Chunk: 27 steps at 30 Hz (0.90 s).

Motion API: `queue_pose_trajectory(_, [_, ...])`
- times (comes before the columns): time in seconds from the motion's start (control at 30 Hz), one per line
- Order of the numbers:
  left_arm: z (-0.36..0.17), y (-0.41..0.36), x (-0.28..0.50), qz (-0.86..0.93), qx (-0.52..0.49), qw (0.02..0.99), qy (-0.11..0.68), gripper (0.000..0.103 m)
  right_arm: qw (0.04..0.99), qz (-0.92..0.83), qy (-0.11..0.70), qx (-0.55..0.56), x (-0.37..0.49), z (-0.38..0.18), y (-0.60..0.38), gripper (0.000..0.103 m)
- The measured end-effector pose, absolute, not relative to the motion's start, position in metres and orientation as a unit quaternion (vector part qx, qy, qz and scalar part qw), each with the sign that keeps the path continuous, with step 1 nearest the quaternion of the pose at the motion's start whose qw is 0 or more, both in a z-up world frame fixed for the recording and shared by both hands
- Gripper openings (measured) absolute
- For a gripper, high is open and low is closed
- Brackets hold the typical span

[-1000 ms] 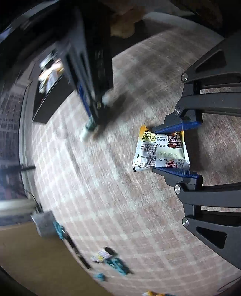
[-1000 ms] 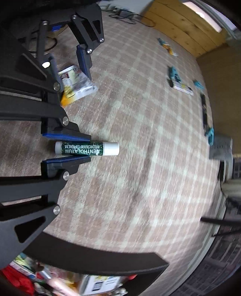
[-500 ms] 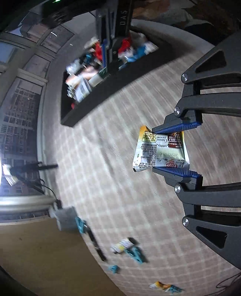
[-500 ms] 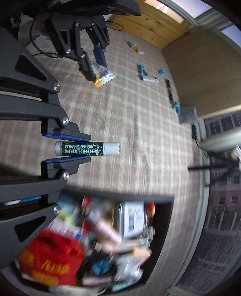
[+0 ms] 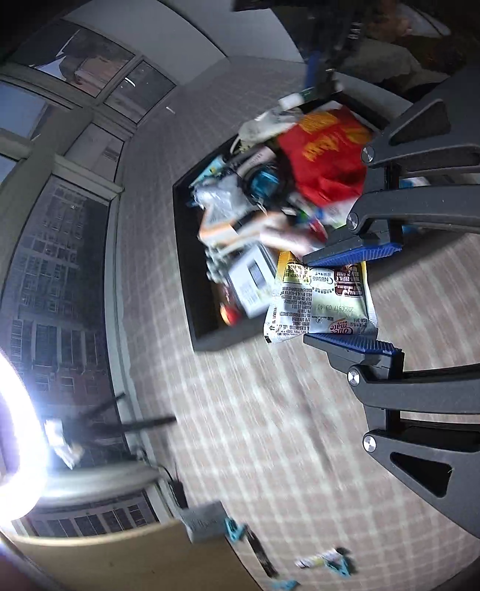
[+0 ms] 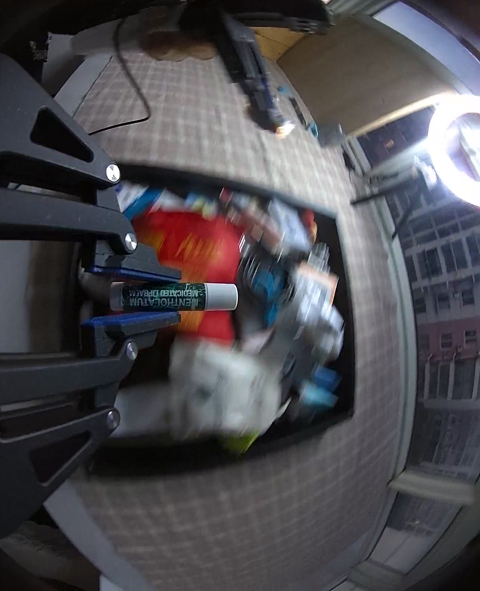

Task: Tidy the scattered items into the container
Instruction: 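Carry the lip balm and snack packet over the black box with both tools, then open both tools to drop the lip balm and snack packet into the box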

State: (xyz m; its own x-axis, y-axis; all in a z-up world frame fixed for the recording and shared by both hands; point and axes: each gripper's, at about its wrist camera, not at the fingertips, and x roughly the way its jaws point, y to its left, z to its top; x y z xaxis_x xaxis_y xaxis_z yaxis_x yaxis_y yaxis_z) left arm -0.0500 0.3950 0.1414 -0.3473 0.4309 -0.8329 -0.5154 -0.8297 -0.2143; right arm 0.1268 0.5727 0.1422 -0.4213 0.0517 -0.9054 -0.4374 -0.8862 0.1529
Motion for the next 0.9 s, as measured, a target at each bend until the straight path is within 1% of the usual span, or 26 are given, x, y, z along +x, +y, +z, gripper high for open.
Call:
queue_pose_trajectory(0.2, [0.138, 0.445, -0.046, 0.813, -0.495, 0.302, 0.051, 0.032, 0.160, 0.807, 0.193, -0.535, 0.165, 0.126, 0.609, 0.015])
queue_pose_trajectory(0.43, [0.149, 0.486, -0.044, 0.815, -0.485, 0.313, 0.052, 0.033, 0.152, 0.802, 0.189, -0.546, 0.173, 0.112, 0.621, 0.016])
queue_pose_trajectory(0.47, [0.151, 0.492, -0.044, 0.817, -0.480, 0.314, 0.051, 0.039, 0.150, 0.804, 0.188, -0.544, 0.172, 0.111, 0.622, 0.016])
queue_pose_trajectory(0.5, [0.152, 0.497, -0.045, 0.819, -0.479, 0.312, 0.049, 0.051, 0.148, 0.805, 0.187, -0.543, 0.172, 0.112, 0.623, 0.026])
queue_pose_trajectory(0.53, [0.153, 0.500, -0.046, 0.817, -0.481, 0.314, 0.046, 0.058, 0.149, 0.803, 0.187, -0.546, 0.170, 0.111, 0.624, 0.034])
queue_pose_trajectory(0.57, [0.154, 0.502, -0.047, 0.815, -0.484, 0.318, 0.041, 0.066, 0.151, 0.803, 0.187, -0.546, 0.169, 0.112, 0.625, 0.050])
queue_pose_trajectory(0.6, [0.155, 0.504, -0.047, 0.816, -0.484, 0.316, 0.039, 0.066, 0.152, 0.806, 0.187, -0.540, 0.170, 0.114, 0.626, 0.055])
queue_pose_trajectory(0.73, [0.159, 0.504, -0.046, 0.826, -0.473, 0.302, 0.053, 0.066, 0.152, 0.818, 0.180, -0.524, 0.171, 0.125, 0.627, 0.055])
queue_pose_trajectory(0.9, [0.159, 0.491, -0.048, 0.833, -0.472, 0.284, 0.049, 0.066, 0.149, 0.824, 0.181, -0.516, 0.165, 0.134, 0.631, 0.055])
